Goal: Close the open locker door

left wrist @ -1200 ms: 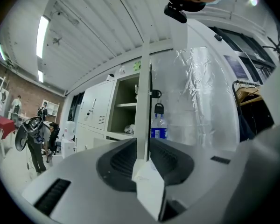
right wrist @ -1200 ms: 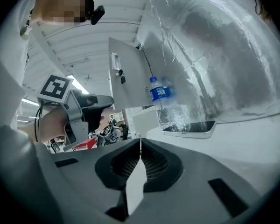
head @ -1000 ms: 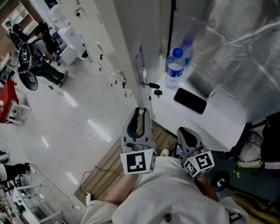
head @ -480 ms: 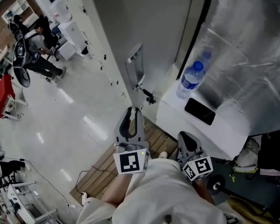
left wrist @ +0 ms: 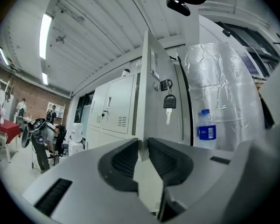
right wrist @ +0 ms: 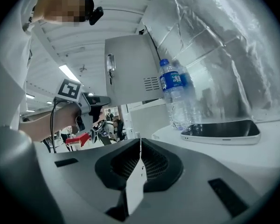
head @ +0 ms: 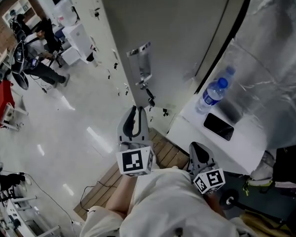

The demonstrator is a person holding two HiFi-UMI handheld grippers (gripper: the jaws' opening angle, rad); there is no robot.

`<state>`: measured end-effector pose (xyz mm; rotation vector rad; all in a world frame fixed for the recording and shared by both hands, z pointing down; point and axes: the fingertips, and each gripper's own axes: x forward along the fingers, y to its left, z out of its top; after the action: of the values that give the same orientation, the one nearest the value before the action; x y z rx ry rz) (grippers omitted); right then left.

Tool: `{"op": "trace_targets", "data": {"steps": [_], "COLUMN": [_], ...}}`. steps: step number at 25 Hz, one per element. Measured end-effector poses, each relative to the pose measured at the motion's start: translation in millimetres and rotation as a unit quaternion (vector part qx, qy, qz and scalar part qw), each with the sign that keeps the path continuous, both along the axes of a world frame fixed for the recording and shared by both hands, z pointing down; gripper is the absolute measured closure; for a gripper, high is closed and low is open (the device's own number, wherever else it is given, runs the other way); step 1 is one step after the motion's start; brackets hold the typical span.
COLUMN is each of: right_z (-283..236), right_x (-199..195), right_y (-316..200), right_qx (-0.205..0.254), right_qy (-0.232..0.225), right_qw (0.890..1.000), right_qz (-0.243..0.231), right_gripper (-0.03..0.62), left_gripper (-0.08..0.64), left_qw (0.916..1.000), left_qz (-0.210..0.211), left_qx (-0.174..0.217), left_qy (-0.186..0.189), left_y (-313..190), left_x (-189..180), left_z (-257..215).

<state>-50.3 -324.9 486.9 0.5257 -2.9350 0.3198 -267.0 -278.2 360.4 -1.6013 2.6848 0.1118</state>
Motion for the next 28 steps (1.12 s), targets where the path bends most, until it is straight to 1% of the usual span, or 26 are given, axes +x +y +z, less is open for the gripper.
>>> {"op": "trace_targets", "data": {"steps": [8, 13, 19, 24, 28], "right_z": [1.3, 2.5, 8.0, 8.3, 6.3], "right_x": [-21.9, -34.7, -50.1, -59.5, -70.4], "right_y": [-2.8, -4.3, -4.1, -7.6, -6.0], "right_qx": [0.01, 0.003, 0.005, 0.002, 0.007], "right_qy": [0.009, 0.011, 0.02, 0.024, 0.028], "right_qw": [1.0, 0.999, 0.998, 0.997, 0.997], "right_qz": [0.022, 0.044, 0.053, 0.07, 0.067], "right_gripper": [0.563, 0.563, 0.563, 0.563, 0.563], "left_gripper": [0.491, 0.494, 0.495, 0.497, 0.497], "left_qw": [0.9995, 0.9981, 0.9944, 0.9903, 0.9875], "left_qz": [0.029, 0.06, 0.103, 0.137, 0.155], "left_qx": [-0.007, -0.011, -0.021, -0.021, -0.031], "left_qy": [-0.009, -0.008, -0.009, 0.009, 0.005], "left_y": [-23.5, -41.2, -66.7, -92.2, -111.7], "left_x": [-48.7, -77.4, -106.4, -127.2, -141.3], "left_z": [2.0, -1.0, -0.4, 0.0, -0.6]}}
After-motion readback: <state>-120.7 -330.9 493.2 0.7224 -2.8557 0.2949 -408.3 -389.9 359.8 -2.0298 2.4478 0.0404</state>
